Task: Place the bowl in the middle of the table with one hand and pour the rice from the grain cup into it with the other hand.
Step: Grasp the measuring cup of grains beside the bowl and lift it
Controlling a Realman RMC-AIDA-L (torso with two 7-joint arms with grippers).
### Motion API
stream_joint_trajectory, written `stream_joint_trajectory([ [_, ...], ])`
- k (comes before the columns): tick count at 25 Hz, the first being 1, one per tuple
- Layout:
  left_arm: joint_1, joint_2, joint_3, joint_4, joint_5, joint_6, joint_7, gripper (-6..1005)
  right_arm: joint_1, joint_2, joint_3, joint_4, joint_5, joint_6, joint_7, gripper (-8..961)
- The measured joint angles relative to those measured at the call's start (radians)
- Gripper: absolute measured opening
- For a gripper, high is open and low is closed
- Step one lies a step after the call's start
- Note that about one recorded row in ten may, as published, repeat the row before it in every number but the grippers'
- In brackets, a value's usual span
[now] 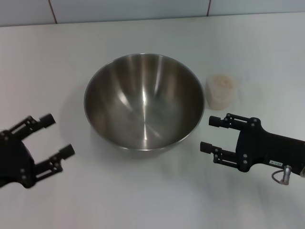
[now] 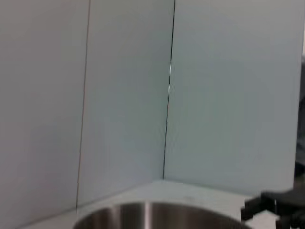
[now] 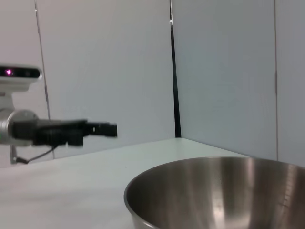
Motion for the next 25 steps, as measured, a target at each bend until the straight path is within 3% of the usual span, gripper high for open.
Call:
stream_joint_trajectory([
  [13,0.009,-0.022,0.007,-0.051,0.044,-0.089,0.132,811,-0.009,0.002,0.001,-0.001,0.004,-0.001,-0.001,658],
  [25,0.002,-0.021,0.003,-0.046,0.05,-0.097,0.129,811,-0.023,0.002,0.017,0.004,0.006,-0.014,-0.002,657],
])
